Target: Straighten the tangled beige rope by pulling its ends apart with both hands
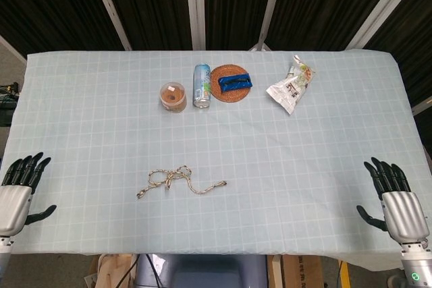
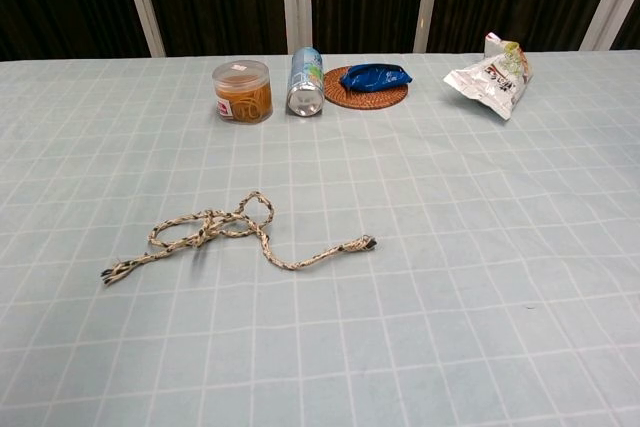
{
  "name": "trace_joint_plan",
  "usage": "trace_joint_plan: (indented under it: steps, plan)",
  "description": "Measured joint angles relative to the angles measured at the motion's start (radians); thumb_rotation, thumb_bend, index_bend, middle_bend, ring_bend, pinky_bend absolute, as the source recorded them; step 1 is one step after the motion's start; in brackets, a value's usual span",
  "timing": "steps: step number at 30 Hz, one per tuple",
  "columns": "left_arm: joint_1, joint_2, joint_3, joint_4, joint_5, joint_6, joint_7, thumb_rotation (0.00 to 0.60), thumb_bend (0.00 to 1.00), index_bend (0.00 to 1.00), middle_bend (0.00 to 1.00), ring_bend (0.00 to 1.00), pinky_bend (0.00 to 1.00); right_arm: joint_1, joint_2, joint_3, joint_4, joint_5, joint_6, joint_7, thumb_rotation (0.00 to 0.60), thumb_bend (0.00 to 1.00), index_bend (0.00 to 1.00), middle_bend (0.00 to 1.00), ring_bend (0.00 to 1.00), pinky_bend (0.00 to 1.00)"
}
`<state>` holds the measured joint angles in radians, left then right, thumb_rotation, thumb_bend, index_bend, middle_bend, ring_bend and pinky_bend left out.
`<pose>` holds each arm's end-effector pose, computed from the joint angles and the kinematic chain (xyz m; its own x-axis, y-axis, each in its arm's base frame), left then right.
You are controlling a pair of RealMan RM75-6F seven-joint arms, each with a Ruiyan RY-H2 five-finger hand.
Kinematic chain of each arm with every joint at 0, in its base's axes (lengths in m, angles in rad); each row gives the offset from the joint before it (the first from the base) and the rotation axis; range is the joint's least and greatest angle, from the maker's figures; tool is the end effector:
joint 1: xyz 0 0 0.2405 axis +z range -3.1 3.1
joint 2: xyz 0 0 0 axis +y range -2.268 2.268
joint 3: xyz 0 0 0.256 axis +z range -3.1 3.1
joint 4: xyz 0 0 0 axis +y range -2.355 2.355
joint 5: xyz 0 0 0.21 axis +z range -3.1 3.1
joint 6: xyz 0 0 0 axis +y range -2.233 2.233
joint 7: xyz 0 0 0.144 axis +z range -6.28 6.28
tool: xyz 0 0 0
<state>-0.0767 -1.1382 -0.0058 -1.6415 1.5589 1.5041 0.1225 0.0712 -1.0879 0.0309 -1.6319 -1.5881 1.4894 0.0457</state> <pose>-0.2994 0.1684 0.1438 0.4677 0.0261 0.8835 0.8828 -0.0639 -0.4654 -0.3016 -0.1722 0.1601 0.3709 -0.0250 0.9283 -0.9262 -0.0830 0.3678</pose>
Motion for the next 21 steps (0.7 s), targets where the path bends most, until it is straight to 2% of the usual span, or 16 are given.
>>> trace_joint_plan:
  steps: [4, 8, 14, 17, 21]
  plan:
    - [0.0, 0.0, 0.0, 0.001, 0.002, 0.002, 0.0, 0.6, 0.05, 0.0, 0.0, 0.0, 0.0, 0.023, 0.0, -0.001, 0.0, -0.019, -0.022, 0.048, 0.6, 0.27, 0.01, 0.0, 0.0, 0.0]
    - [-0.001, -0.002, -0.001, 0.001, 0.002, 0.001, 0.003, 0.6, 0.05, 0.0, 0.0, 0.0, 0.0, 0.069, 0.004, -0.002, -0.005, -0.051, -0.071, 0.127, 0.6, 0.27, 0.13, 0.04, 0.0, 0.0]
    - [-0.002, -0.007, 0.002, 0.005, 0.007, 0.0, 0.018, 0.6, 0.05, 0.0, 0.0, 0.0, 0.0, 0.174, -0.006, -0.002, -0.009, -0.102, -0.187, 0.193, 0.6, 0.26, 0.27, 0.1, 0.0, 0.0]
    - [-0.003, -0.008, 0.001, 0.005, 0.004, -0.001, 0.02, 0.6, 0.05, 0.0, 0.0, 0.0, 0.0, 0.228, -0.037, -0.004, -0.014, -0.129, -0.245, 0.214, 0.6, 0.26, 0.35, 0.12, 0.0, 0.0]
    - [-0.004, -0.009, -0.001, 0.007, 0.003, -0.003, 0.02, 0.6, 0.05, 0.0, 0.0, 0.0, 0.0, 0.28, -0.103, -0.007, -0.021, -0.137, -0.312, 0.2, 0.6, 0.26, 0.39, 0.13, 0.0, 0.0]
